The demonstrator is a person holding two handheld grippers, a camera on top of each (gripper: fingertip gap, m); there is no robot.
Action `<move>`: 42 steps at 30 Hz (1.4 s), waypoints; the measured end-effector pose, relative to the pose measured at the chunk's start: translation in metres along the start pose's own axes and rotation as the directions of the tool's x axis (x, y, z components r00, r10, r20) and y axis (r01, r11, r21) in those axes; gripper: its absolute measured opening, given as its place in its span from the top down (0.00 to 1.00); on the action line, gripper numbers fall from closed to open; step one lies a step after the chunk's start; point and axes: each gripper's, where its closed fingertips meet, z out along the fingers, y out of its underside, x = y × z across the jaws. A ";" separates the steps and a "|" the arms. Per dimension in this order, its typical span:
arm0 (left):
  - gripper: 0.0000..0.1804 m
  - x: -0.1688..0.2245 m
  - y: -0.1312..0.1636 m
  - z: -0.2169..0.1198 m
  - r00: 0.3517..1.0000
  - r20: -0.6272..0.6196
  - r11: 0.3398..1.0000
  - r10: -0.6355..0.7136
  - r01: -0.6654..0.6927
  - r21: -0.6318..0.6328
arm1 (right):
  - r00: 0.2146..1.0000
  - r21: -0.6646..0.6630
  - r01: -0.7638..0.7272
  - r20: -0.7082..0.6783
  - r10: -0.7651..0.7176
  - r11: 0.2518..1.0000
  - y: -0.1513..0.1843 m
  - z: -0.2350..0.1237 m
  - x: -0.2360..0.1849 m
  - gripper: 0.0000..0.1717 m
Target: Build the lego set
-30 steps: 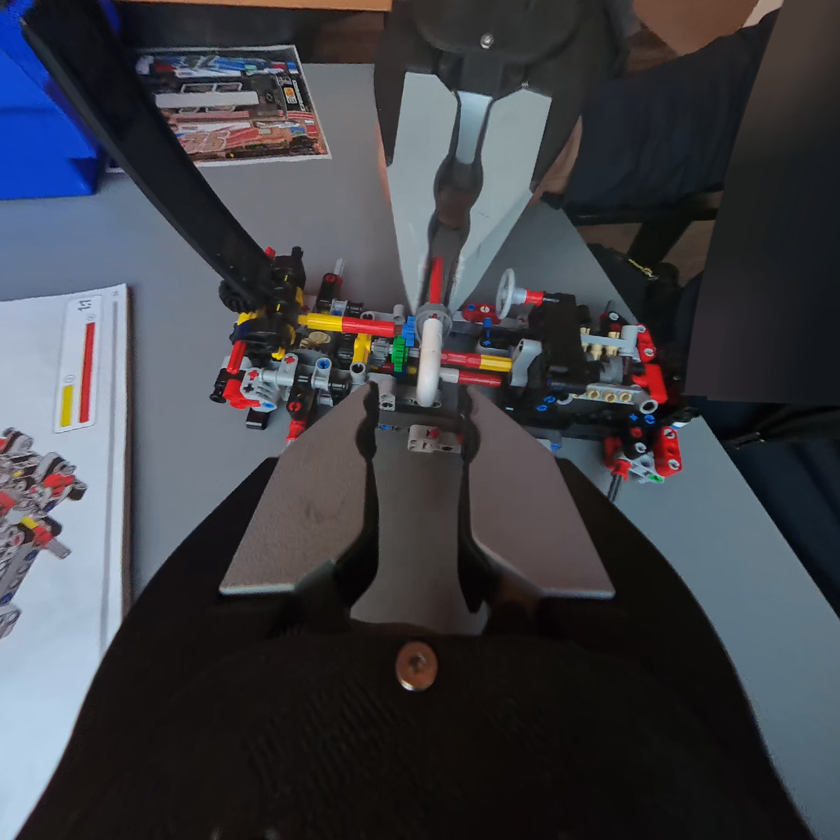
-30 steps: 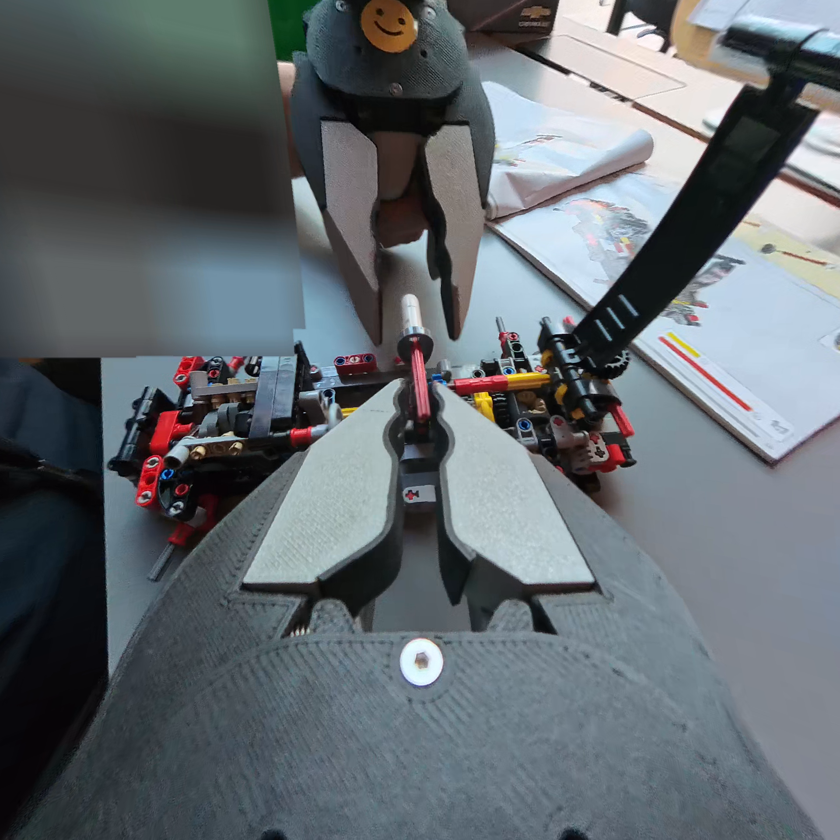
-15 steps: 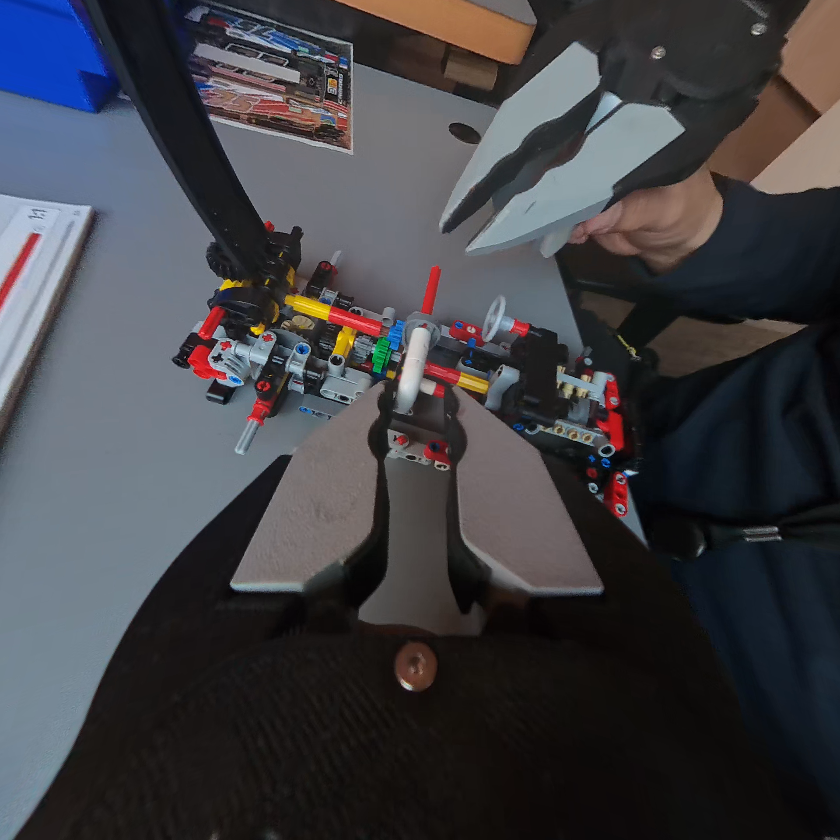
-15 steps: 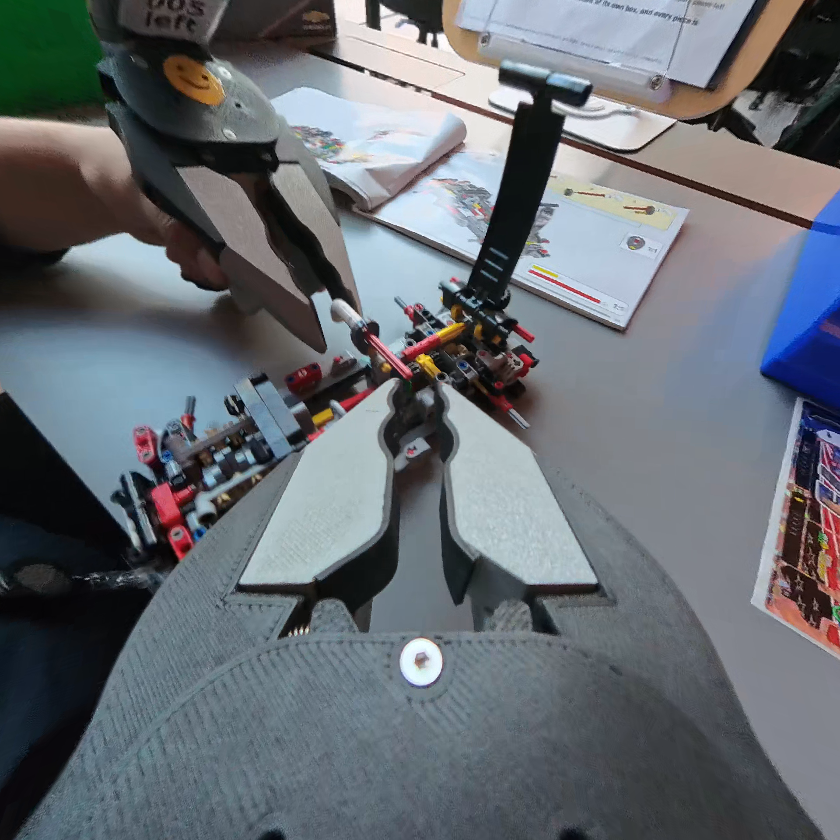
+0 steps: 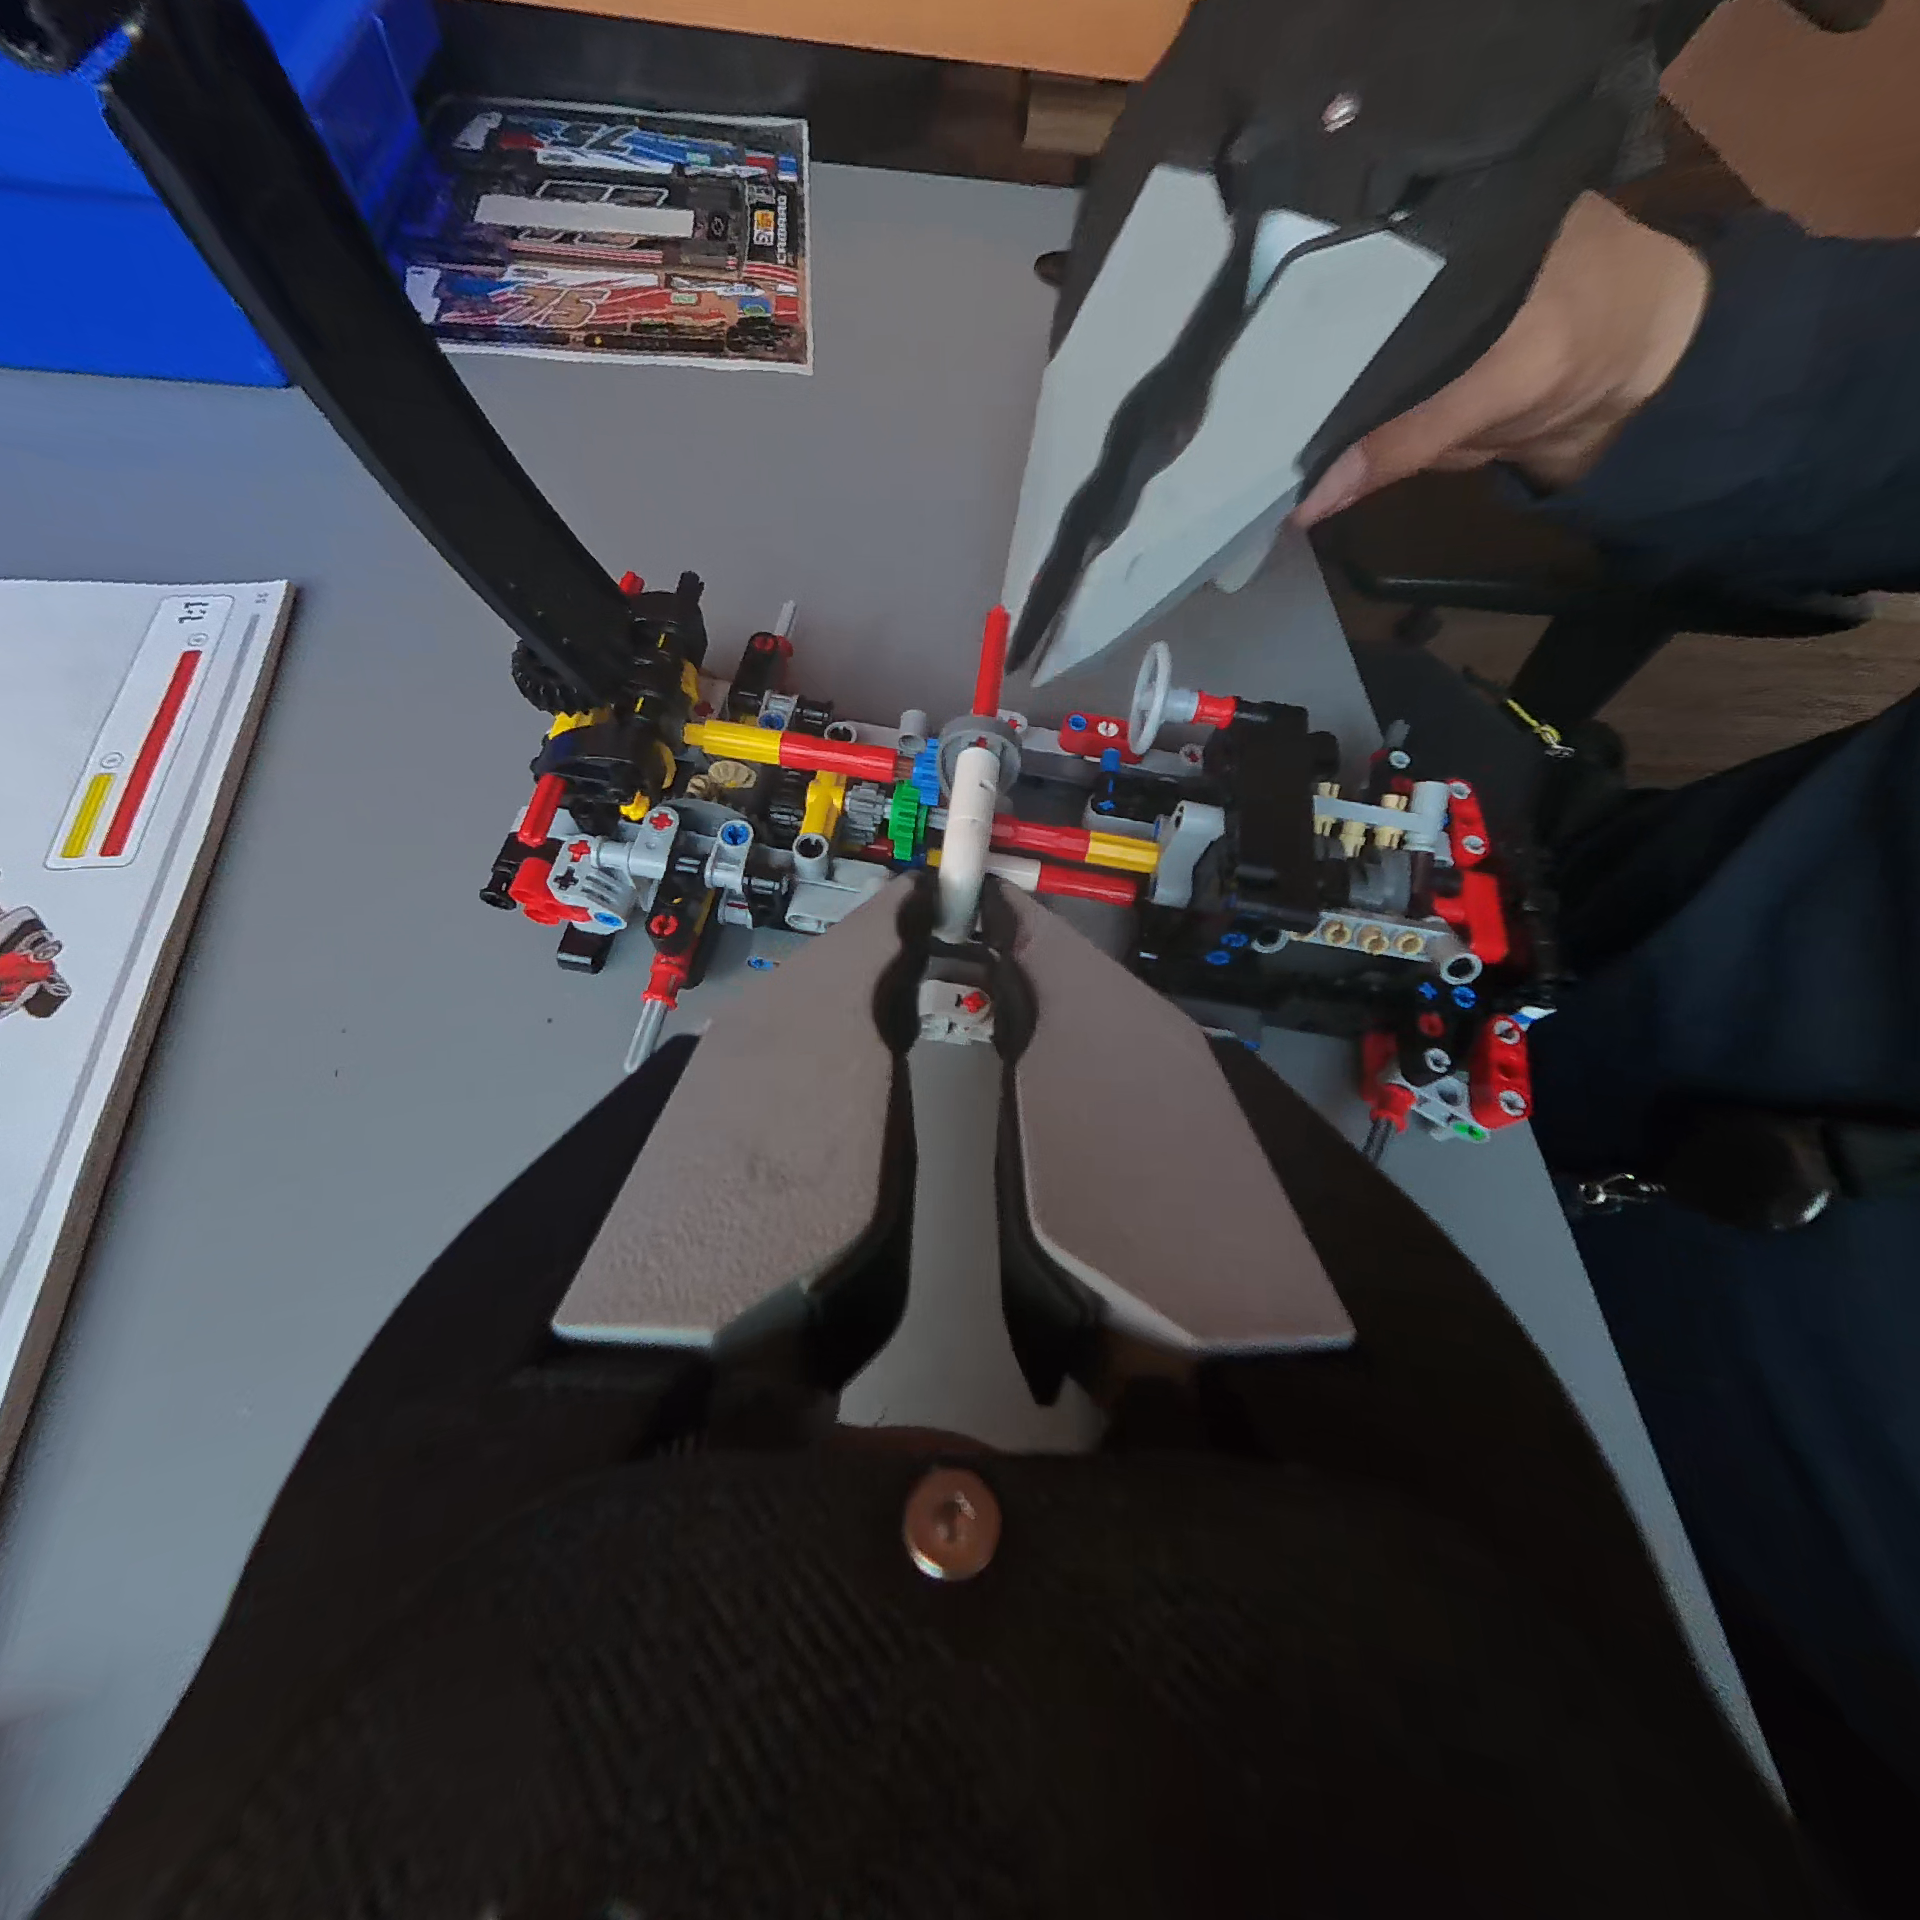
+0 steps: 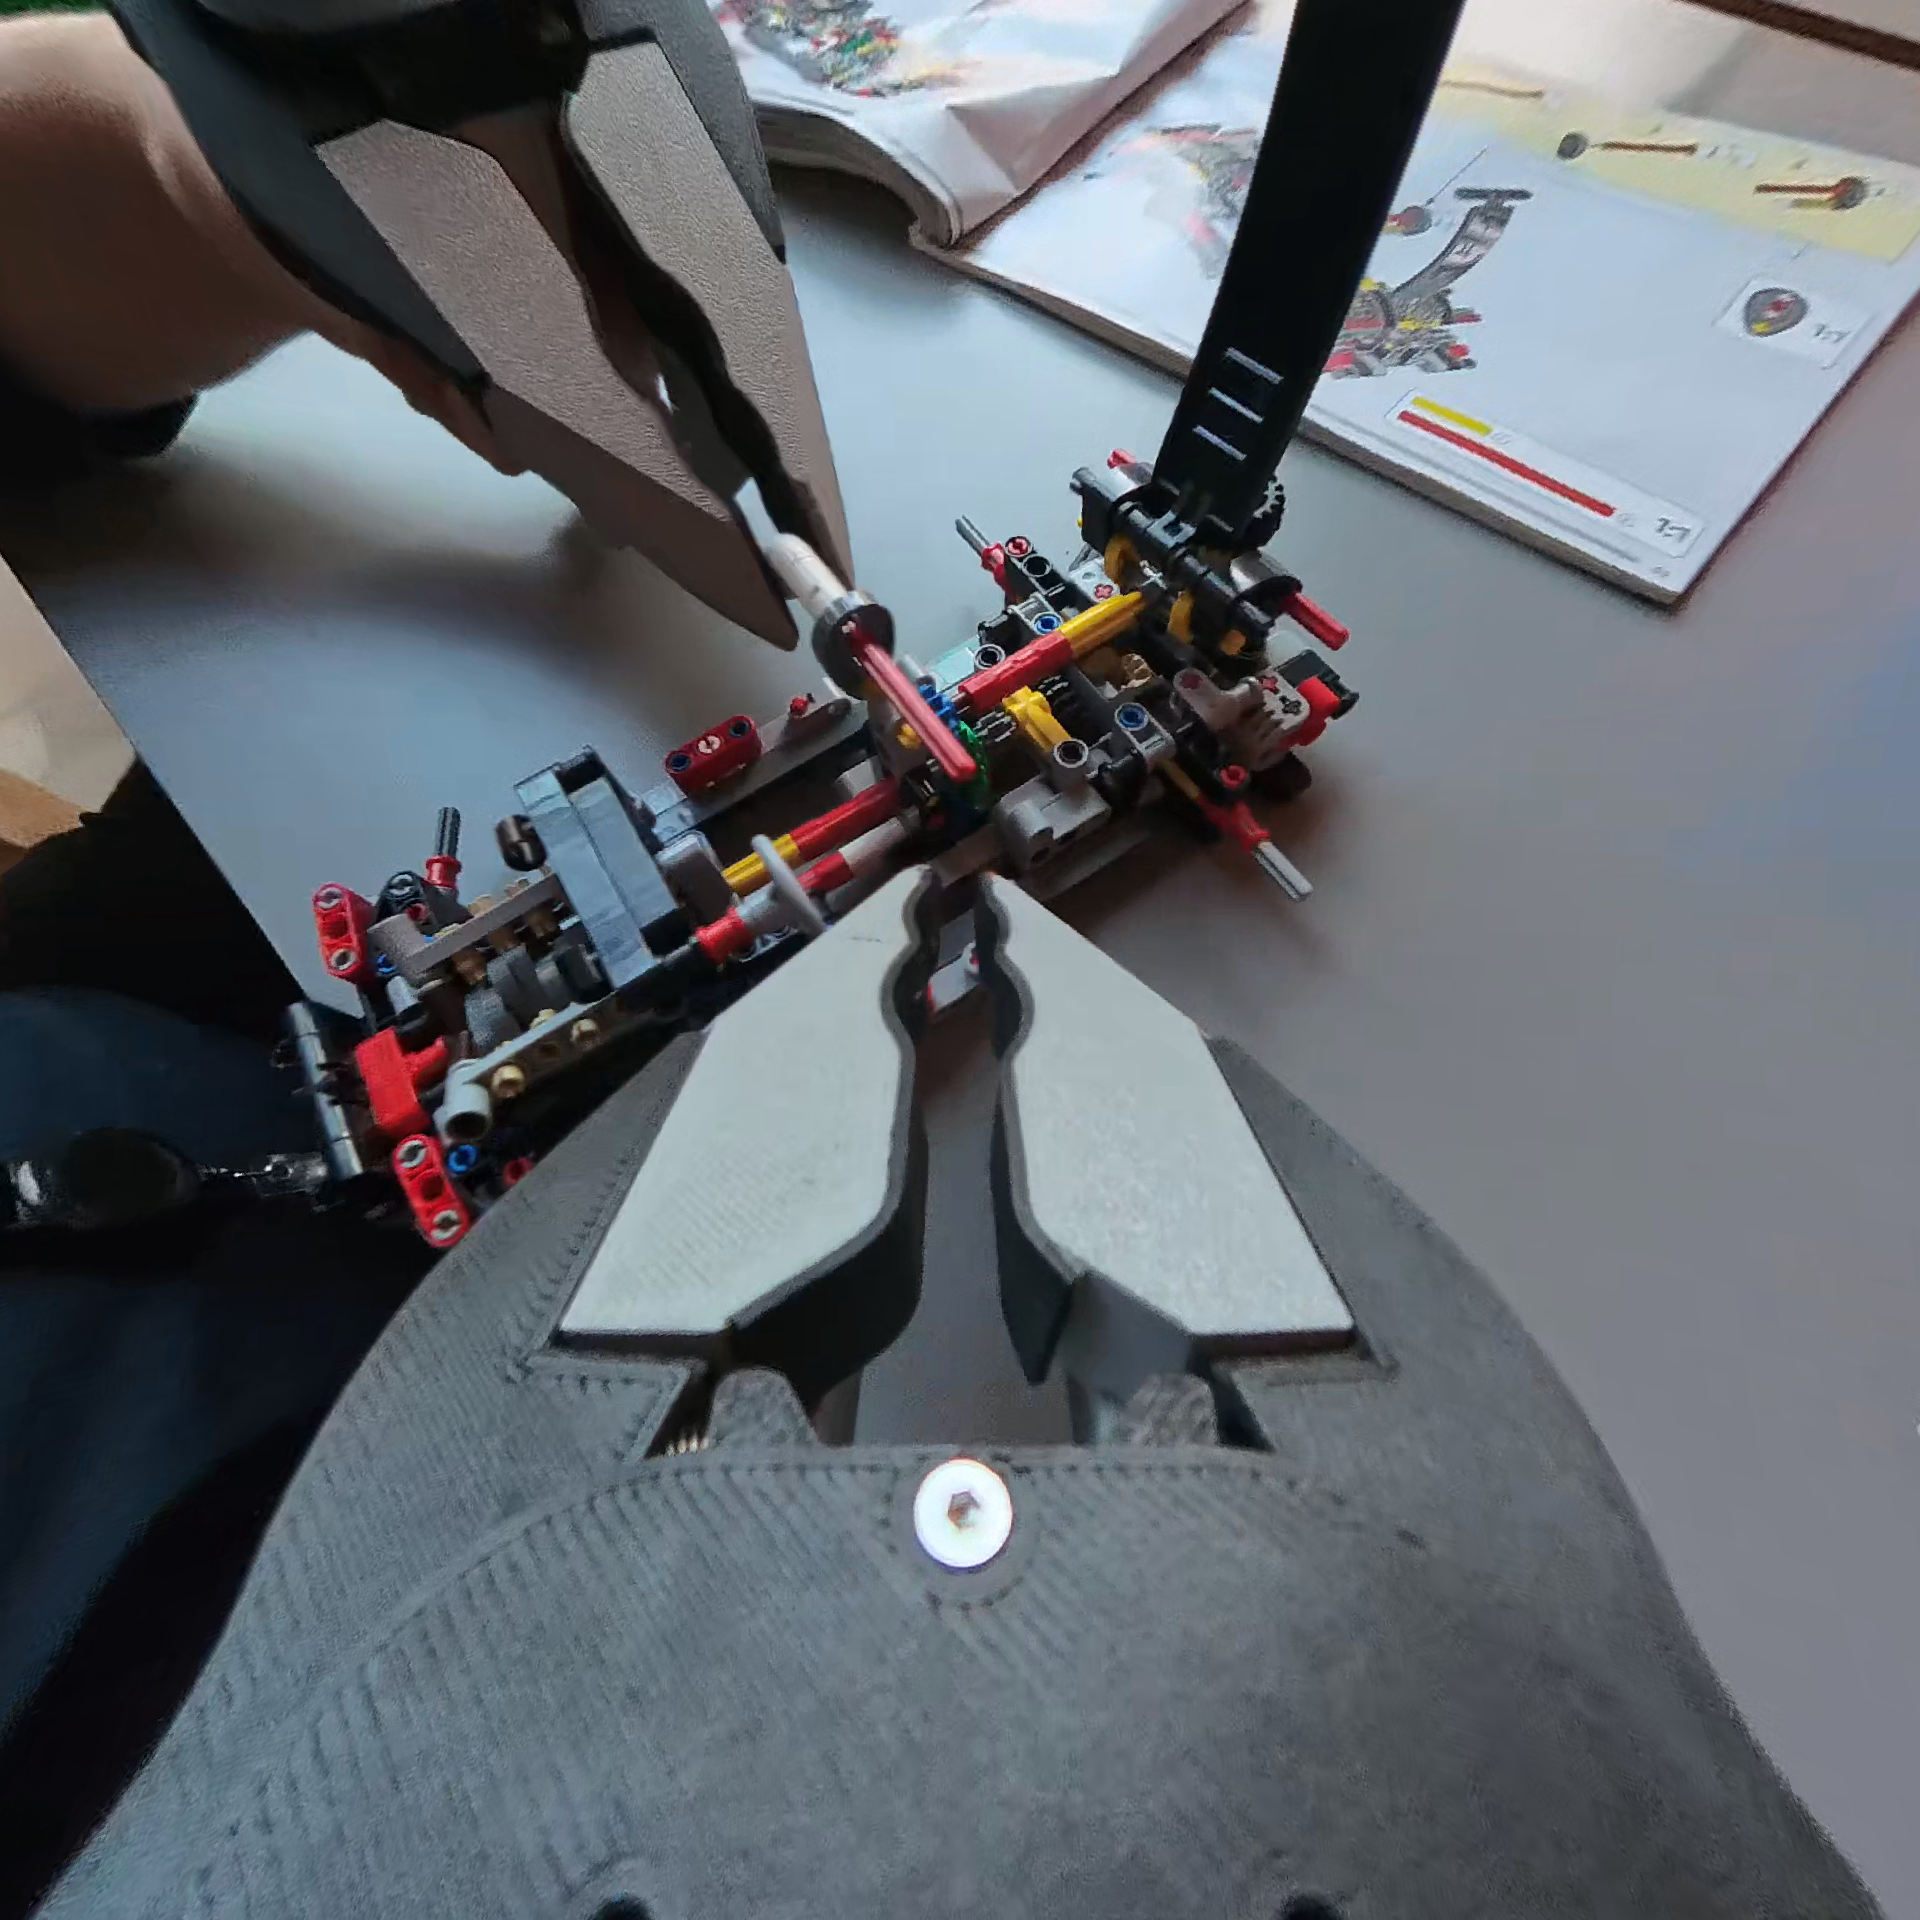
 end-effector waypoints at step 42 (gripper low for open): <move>0.99 0.043 0.015 0.049 0.996 -0.080 0.985 -0.026 0.012 -0.171 | 0.991 -0.142 0.018 0.131 0.000 0.990 -0.001 0.025 0.065 0.99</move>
